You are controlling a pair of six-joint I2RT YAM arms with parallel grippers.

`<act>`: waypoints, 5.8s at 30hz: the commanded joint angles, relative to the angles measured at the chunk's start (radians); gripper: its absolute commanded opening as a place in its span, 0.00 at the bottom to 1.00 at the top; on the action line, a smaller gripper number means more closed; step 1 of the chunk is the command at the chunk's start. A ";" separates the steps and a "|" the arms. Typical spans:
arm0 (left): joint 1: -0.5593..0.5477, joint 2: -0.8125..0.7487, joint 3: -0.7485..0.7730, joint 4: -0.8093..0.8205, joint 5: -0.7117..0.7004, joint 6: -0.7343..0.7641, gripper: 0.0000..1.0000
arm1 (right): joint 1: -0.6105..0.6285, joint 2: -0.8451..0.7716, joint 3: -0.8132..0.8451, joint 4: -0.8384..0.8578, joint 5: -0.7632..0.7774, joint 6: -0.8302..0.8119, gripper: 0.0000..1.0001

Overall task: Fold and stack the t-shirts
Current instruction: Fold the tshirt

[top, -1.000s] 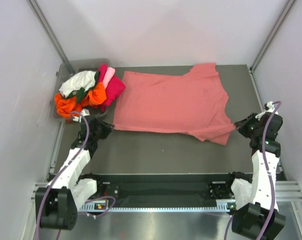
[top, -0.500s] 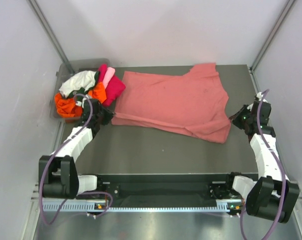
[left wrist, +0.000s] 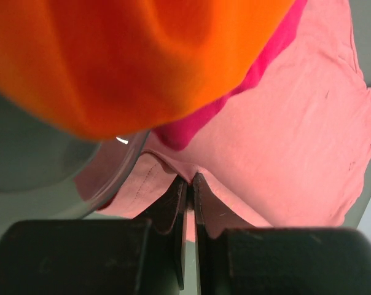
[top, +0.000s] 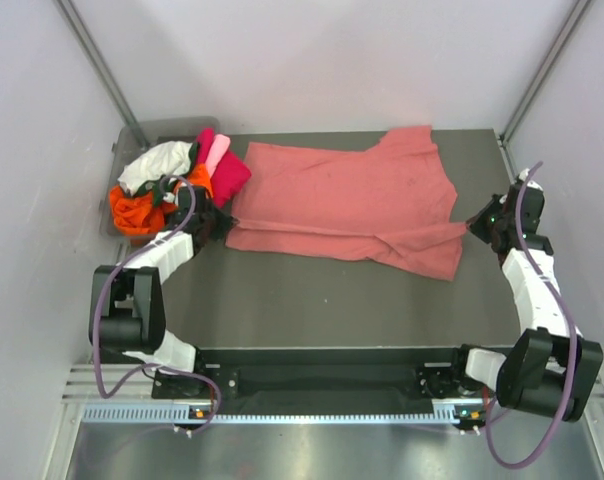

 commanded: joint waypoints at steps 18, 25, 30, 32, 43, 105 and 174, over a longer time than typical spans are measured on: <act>-0.020 0.115 0.159 0.044 -0.016 0.021 0.00 | 0.169 0.237 0.303 -0.026 0.182 -0.114 0.00; -0.020 0.129 0.188 0.033 -0.020 0.026 0.00 | 0.170 0.292 0.364 -0.030 0.190 -0.117 0.00; -0.020 0.146 0.194 0.040 -0.016 0.030 0.00 | 0.177 0.323 0.406 -0.046 0.205 -0.124 0.00; -0.018 0.154 0.197 0.047 -0.013 0.032 0.00 | 0.177 0.332 0.415 -0.049 0.213 -0.123 0.00; -0.020 0.183 0.228 0.053 -0.017 0.033 0.00 | 0.196 0.378 0.475 -0.061 0.244 -0.132 0.00; -0.116 -0.244 -0.182 0.136 -0.034 0.059 0.59 | 0.264 -0.038 -0.349 0.240 0.329 0.474 0.52; -0.265 0.083 -0.156 0.081 -0.456 -0.243 0.00 | 0.114 -0.009 -0.304 0.229 0.487 0.437 0.00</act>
